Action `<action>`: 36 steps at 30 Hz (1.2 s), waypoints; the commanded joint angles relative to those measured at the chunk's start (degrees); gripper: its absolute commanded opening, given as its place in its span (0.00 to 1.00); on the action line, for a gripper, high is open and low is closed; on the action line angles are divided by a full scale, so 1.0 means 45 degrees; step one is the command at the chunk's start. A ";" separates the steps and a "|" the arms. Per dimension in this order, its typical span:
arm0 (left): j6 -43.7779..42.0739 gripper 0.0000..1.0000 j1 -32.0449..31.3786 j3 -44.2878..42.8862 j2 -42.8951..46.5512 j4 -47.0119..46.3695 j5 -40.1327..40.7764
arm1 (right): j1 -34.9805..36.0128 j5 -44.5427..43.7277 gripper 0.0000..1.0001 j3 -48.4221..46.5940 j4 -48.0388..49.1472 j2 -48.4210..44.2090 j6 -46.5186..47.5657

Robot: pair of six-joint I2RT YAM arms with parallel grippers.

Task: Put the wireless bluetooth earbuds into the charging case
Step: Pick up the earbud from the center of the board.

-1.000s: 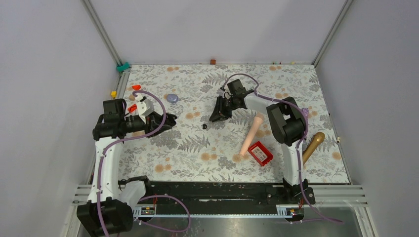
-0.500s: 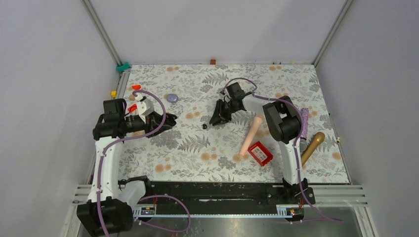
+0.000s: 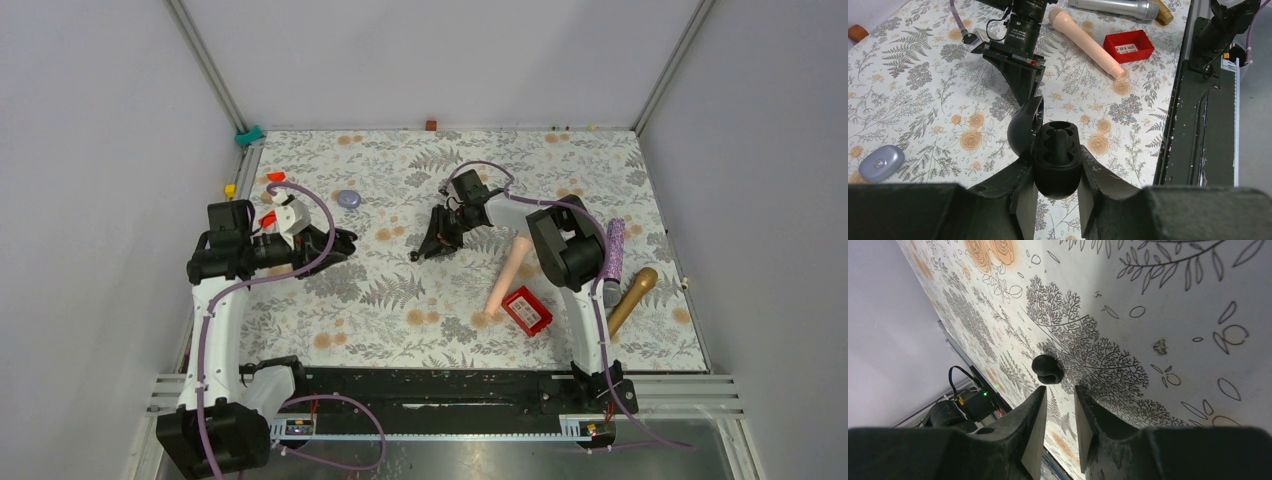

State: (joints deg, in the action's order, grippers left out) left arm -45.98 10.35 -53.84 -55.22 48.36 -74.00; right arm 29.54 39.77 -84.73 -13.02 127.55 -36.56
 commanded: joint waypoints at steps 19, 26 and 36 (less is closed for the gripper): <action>-0.0069 0.00 0.0275 0.0076 0.0469 -0.0306 -0.0845 | 0.0499 -0.0817 0.31 -0.0711 -0.0533 0.0191 0.0117; -0.0074 0.00 0.0355 0.0110 0.0512 -0.0295 -0.0950 | 0.0555 -0.0819 0.31 -0.0848 -0.0530 0.0268 0.0097; -0.0074 0.00 0.0414 0.0117 0.0571 -0.0307 -0.1035 | 0.0674 -0.0778 0.31 -0.1216 -0.0771 0.0440 0.0270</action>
State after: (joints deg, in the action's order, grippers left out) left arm -45.98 11.75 -53.82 -53.67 48.36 -75.35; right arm 31.48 36.99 -87.92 -14.96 128.64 -36.32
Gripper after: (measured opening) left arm 0.297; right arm 0.314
